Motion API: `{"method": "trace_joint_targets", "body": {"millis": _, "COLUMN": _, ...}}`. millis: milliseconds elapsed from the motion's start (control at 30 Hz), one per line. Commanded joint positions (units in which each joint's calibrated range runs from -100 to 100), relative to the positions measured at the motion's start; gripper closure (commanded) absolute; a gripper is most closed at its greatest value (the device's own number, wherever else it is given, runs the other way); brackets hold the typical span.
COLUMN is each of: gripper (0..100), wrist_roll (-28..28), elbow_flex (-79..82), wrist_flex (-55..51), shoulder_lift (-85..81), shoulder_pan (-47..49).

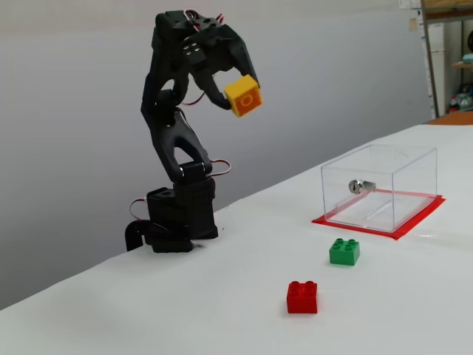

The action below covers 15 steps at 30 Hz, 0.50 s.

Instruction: Pick the yellow lego brick and place it into the transparent box

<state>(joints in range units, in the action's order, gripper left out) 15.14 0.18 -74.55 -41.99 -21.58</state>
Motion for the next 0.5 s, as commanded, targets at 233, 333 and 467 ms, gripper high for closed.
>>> {"method": "trace_joint_targets", "body": {"millis": 233, "gripper": 87, "wrist_roll": -0.48, "elbow_flex": -4.61, "wrist_flex": 0.75, "shoulder_lift": -0.31, "shoulder_pan": 28.42}}
{"method": "trace_joint_targets", "body": {"millis": 333, "gripper": 87, "wrist_roll": -0.53, "elbow_flex": -4.06, "wrist_flex": 0.75, "shoulder_lift": -0.31, "shoulder_pan": 35.44}}
{"method": "trace_joint_targets", "body": {"millis": 467, "gripper": 87, "wrist_roll": -0.53, "elbow_flex": -4.06, "wrist_flex": 0.75, "shoulder_lift": 1.13, "shoulder_pan": 43.80}}
